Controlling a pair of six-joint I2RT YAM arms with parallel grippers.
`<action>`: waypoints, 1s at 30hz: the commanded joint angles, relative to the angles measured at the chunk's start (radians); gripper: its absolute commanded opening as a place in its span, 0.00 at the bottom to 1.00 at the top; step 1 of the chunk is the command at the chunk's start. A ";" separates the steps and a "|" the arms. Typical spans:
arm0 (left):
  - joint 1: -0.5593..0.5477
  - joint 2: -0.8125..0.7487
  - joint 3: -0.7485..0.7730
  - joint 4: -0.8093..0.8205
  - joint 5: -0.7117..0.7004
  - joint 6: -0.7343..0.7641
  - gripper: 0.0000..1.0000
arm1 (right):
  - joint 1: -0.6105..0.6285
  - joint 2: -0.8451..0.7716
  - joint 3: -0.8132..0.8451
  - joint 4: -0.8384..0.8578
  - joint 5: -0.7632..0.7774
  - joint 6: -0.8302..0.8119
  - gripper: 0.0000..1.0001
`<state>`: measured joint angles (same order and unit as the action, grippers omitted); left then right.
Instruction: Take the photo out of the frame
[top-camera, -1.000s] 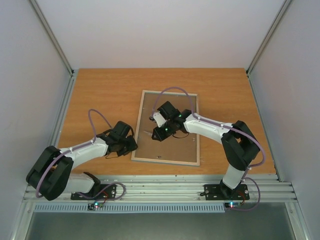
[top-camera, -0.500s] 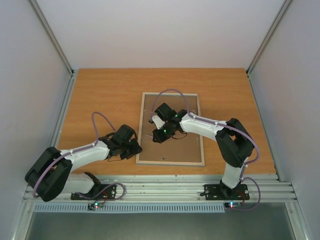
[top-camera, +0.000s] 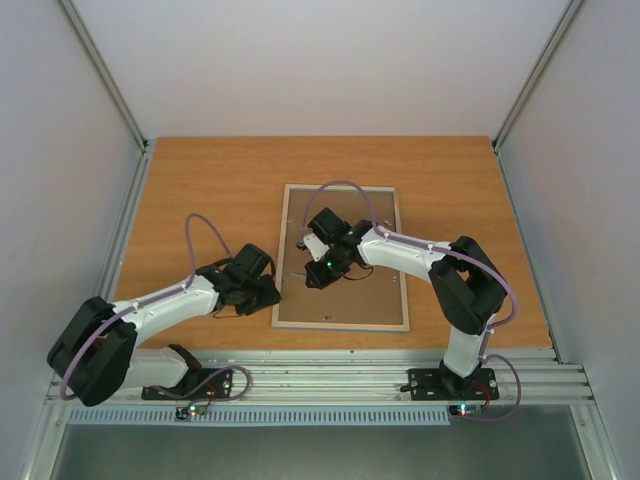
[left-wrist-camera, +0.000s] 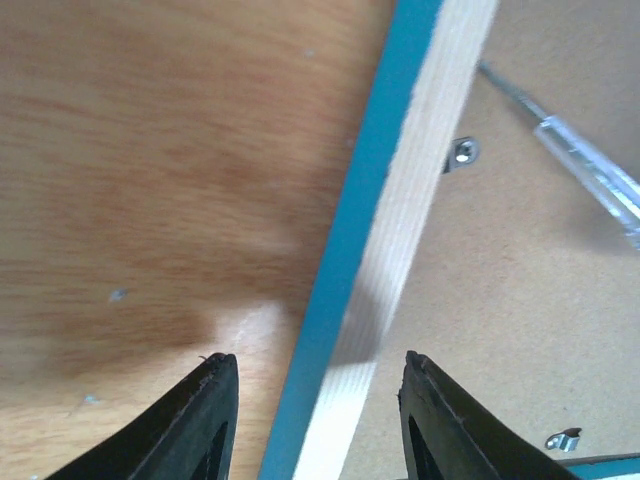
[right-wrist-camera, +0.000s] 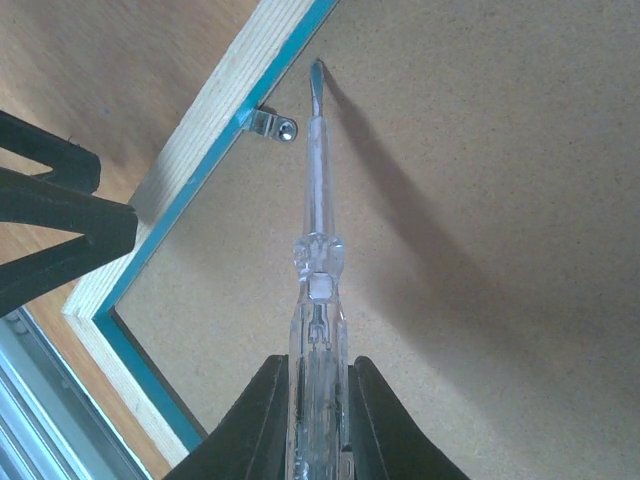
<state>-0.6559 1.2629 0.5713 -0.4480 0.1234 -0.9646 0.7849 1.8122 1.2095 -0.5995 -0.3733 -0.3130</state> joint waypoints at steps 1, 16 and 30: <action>0.001 0.040 0.058 -0.030 -0.006 0.083 0.45 | 0.013 0.020 0.040 -0.014 -0.010 -0.012 0.01; 0.001 0.131 0.089 -0.017 0.011 0.133 0.34 | 0.028 0.042 0.055 -0.034 -0.025 -0.023 0.01; 0.000 0.129 0.104 -0.055 -0.014 0.150 0.16 | 0.056 0.061 0.076 -0.089 -0.047 -0.064 0.01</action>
<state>-0.6559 1.3880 0.6590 -0.4789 0.1379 -0.8120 0.8082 1.8477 1.2606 -0.6384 -0.3744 -0.3374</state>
